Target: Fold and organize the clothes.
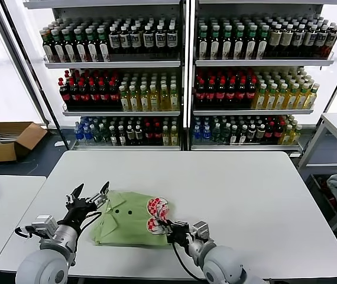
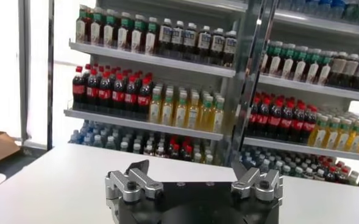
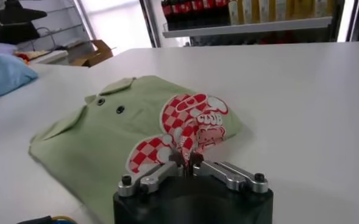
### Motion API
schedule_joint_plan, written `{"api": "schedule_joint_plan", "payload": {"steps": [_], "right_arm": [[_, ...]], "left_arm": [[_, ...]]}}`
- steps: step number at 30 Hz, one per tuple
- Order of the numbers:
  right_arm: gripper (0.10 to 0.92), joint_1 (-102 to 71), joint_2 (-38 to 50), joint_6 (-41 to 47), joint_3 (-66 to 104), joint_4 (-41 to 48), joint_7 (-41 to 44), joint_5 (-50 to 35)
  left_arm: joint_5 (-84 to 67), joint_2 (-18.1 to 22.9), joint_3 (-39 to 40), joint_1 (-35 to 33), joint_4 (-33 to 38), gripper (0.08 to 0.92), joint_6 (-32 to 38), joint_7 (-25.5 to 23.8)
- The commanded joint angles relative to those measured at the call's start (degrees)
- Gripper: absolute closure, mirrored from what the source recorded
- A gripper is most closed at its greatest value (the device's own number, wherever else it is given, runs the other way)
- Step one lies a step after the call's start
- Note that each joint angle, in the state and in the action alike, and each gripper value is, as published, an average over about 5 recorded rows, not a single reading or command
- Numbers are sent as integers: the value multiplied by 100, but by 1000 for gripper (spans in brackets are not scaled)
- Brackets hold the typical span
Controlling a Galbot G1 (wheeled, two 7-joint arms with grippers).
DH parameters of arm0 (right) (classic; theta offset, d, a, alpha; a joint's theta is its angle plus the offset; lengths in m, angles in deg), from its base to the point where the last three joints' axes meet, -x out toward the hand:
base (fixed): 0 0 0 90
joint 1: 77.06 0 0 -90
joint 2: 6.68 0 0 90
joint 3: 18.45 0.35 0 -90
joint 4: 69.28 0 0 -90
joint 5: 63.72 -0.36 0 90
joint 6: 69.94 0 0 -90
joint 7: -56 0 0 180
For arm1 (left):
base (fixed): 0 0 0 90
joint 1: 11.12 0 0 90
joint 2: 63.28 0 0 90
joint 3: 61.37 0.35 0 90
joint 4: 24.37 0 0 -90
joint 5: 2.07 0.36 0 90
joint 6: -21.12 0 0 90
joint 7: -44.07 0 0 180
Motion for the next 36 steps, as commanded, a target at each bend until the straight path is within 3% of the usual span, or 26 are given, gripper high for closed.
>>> {"api": "schedule_joint_plan", "payload": {"steps": [1, 6, 12, 20, 30, 36], "right_arm": [[873, -807, 1523, -203, 1310, -920, 422, 126], [873, -1401, 2030, -397, 2078, -997, 581, 156], [846, -1943, 1993, -428, 2443, -1349, 569, 337], [626, -1741, 1469, -593, 2135, -1742, 16, 429], [340, -800, 459, -635, 900, -320, -19, 472], [214, -1006, 657, -188, 939, -339, -84, 24]], "left_arm": [[4, 38, -38, -34, 0, 177, -13, -23], [4, 59, 5, -22, -29, 177, -8, -26], [-11, 53, 22, -28, -48, 177, -12, -44], [-93, 30, -9, -120, 47, 177, -7, -30], [-99, 48, -9, -249, 151, 177, 3, -32], [-129, 56, -99, -389, 168, 177, 41, -59]]}}
